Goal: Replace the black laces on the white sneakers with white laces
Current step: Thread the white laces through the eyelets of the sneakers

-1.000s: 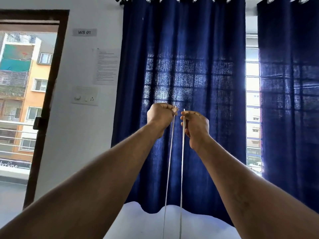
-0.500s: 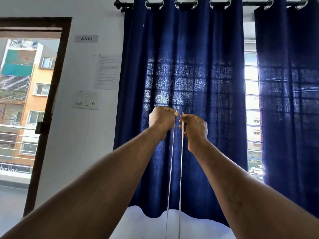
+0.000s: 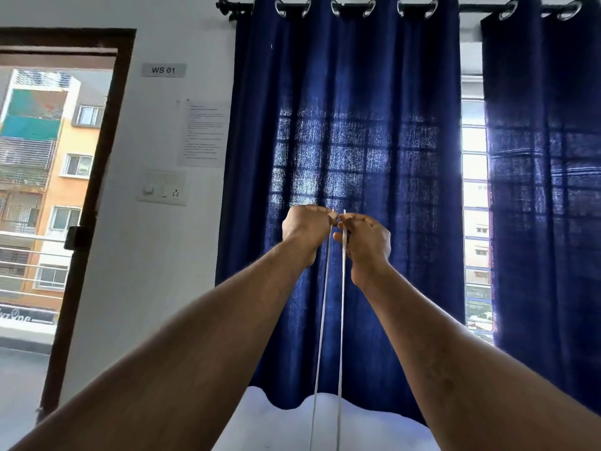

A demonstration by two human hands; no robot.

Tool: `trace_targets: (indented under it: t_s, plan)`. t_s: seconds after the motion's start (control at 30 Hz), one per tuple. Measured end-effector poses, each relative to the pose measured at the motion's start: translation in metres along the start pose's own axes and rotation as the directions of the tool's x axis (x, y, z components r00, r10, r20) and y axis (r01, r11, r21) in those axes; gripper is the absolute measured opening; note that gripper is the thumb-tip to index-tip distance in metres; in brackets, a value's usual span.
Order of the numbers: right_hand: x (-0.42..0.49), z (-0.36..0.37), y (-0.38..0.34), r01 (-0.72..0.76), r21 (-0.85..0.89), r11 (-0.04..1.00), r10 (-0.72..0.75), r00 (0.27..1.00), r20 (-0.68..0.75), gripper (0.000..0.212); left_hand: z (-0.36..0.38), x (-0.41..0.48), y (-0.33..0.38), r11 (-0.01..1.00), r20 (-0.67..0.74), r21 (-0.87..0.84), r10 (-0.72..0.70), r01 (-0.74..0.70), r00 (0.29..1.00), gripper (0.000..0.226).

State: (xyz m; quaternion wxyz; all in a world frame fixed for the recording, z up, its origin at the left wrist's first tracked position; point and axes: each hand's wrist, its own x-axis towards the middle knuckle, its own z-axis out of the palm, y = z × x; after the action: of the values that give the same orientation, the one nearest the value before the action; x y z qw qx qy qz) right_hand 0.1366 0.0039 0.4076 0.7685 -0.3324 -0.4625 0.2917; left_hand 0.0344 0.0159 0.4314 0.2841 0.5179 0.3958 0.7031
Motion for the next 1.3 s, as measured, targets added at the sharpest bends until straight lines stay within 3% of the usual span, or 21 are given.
trace_targets:
  t_s: [0.7,0.97,1.17,1.3]
  plan:
    - [-0.011,-0.013,0.013,0.022,-0.055,0.998,-0.020,0.999,0.033,0.016,-0.003,-0.011,-0.018,0.998,0.040,0.025,0.059,-0.060,0.997,0.014]
    - [-0.063,-0.077,0.119,-0.016,-0.297,0.955,0.046,0.994,0.095,0.011,-0.032,-0.072,-0.145,0.981,0.138,0.188,0.013,-0.039,0.990,0.014]
    - [-0.119,-0.133,0.229,-0.168,-0.439,0.883,0.245,0.961,0.125,0.013,-0.050,-0.135,-0.250,0.979,0.151,0.151,-0.158,0.136,0.976,0.024]
    - [-0.152,-0.161,0.287,-0.264,-0.470,0.842,0.346,0.933,0.097,0.020,-0.054,-0.161,-0.316,0.961,0.218,0.199,-0.236,0.194,0.947,0.047]
